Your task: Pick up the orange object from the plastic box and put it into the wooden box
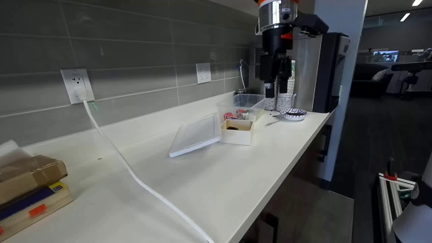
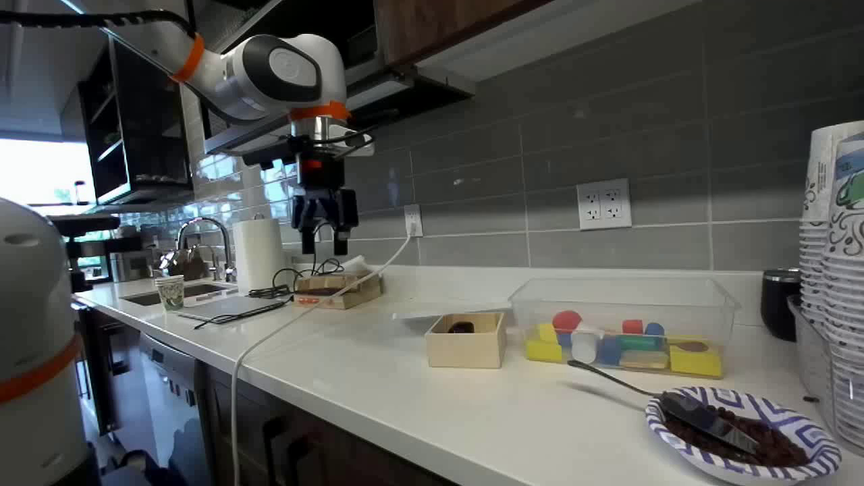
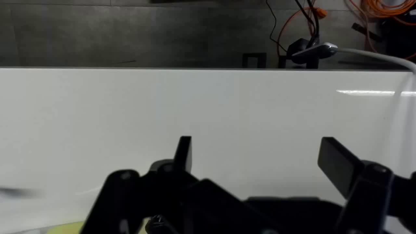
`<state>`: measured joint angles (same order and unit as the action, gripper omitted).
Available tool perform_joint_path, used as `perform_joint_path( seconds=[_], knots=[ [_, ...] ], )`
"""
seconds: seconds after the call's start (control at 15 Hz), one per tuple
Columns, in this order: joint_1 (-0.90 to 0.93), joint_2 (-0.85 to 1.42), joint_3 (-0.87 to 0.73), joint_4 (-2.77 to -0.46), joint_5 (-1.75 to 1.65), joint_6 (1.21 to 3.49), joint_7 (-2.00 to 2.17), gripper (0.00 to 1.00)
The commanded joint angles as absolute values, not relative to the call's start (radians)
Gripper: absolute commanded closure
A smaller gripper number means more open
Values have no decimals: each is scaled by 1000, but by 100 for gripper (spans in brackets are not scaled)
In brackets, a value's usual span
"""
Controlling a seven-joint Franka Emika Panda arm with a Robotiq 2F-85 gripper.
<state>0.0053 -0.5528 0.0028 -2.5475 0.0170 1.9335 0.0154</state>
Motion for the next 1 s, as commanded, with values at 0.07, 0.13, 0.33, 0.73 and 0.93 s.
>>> perform_joint_path(
  seconds=[0.07, 0.13, 0.33, 0.73, 0.93],
  knots=[
    [4, -552, 4, -2546, 17, 1932, 15, 0],
    [4, -552, 4, -2546, 17, 1932, 15, 0],
    [4, -552, 4, -2546, 17, 1932, 15, 0],
    [4, -552, 4, -2546, 17, 1932, 15, 0],
    [-1, -538, -19, -2521, 23, 1923, -11, 0]
  ],
)
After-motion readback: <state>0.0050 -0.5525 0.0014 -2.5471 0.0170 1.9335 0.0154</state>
